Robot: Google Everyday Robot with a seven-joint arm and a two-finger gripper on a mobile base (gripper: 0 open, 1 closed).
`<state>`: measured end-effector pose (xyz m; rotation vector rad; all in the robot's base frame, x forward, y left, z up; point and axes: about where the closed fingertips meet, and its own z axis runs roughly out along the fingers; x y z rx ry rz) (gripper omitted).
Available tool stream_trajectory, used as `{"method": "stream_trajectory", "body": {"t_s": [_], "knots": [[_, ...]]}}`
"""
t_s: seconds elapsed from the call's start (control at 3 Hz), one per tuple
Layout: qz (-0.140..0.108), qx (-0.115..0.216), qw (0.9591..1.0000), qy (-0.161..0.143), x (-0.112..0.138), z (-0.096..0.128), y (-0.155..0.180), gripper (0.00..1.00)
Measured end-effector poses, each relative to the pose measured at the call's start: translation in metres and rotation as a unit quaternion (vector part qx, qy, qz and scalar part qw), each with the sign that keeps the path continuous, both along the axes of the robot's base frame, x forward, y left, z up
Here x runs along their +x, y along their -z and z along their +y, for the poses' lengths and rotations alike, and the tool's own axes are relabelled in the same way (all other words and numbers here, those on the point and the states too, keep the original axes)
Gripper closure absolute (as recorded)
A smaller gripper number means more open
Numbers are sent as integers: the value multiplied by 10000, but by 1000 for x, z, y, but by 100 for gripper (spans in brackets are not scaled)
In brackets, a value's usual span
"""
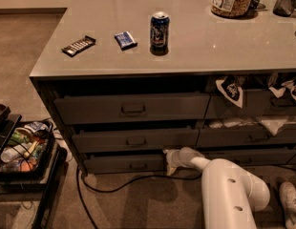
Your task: Open bottom drawer
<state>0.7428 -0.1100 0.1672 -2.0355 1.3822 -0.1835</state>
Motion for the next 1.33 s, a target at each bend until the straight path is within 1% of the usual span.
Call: {"method": "stream_trajectory", "body": {"t_s": [0.33, 0.67, 1.0, 1.33], "knots": [[103, 100, 9998, 134, -1, -7, 13, 0], [193, 87, 9996, 179, 0, -6, 22, 0], [193, 87, 9996, 179, 0, -6, 22, 0], [193, 87, 9996, 179, 0, -6, 22, 19]]}}
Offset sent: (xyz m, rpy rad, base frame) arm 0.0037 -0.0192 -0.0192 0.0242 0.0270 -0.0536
